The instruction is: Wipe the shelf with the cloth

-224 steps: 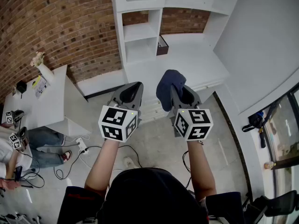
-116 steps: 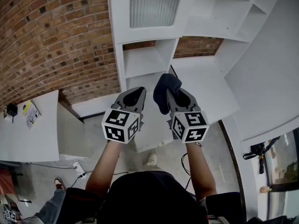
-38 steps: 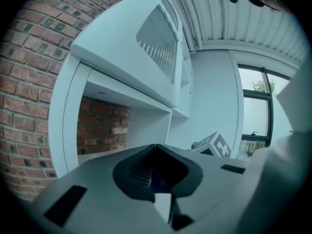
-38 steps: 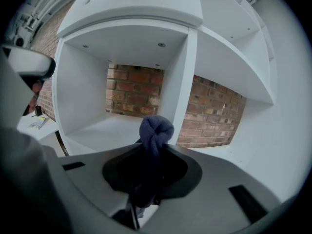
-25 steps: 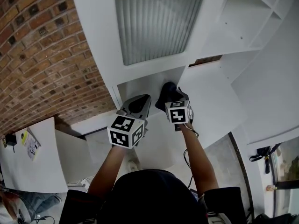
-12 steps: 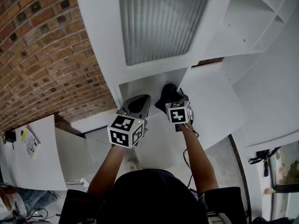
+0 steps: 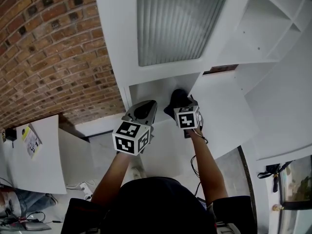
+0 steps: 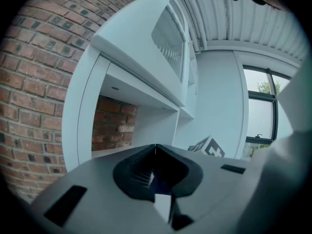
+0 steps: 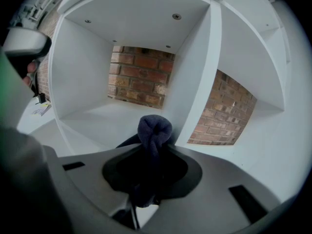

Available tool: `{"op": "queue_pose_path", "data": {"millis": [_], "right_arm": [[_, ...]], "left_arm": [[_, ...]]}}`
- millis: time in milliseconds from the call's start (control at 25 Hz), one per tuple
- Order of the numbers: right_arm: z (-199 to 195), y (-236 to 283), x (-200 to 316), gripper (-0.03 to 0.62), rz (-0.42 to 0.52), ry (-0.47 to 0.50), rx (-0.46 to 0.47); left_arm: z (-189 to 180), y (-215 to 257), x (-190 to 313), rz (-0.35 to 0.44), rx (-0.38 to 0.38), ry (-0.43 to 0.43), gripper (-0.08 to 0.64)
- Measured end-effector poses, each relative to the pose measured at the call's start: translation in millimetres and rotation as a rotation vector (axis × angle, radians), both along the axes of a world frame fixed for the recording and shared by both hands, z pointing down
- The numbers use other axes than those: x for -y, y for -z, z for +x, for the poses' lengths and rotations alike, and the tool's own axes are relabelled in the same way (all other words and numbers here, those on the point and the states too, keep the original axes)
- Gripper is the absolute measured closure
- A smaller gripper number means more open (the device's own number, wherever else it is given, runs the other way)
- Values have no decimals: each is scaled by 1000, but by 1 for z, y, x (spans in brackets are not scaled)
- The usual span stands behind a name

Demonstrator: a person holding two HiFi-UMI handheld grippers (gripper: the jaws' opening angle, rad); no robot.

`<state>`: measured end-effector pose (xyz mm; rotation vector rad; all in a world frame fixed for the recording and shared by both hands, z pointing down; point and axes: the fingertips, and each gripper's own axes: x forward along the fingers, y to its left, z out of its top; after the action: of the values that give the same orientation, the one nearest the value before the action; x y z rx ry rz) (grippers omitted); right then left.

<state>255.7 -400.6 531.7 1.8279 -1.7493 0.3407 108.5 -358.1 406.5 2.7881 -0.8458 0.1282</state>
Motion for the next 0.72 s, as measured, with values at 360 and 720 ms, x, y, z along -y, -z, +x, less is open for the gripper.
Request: {"op": "queue_pose_path", "data": {"millis": [360,720], "right_arm": [[-19,1,8,509,-5,60,-9],[-35,2,15,509,-21,121,-21]], "left_arm": [[-14,1,0,2,-7,51,543],[-30,1,1,3,-11,113,543]]}}
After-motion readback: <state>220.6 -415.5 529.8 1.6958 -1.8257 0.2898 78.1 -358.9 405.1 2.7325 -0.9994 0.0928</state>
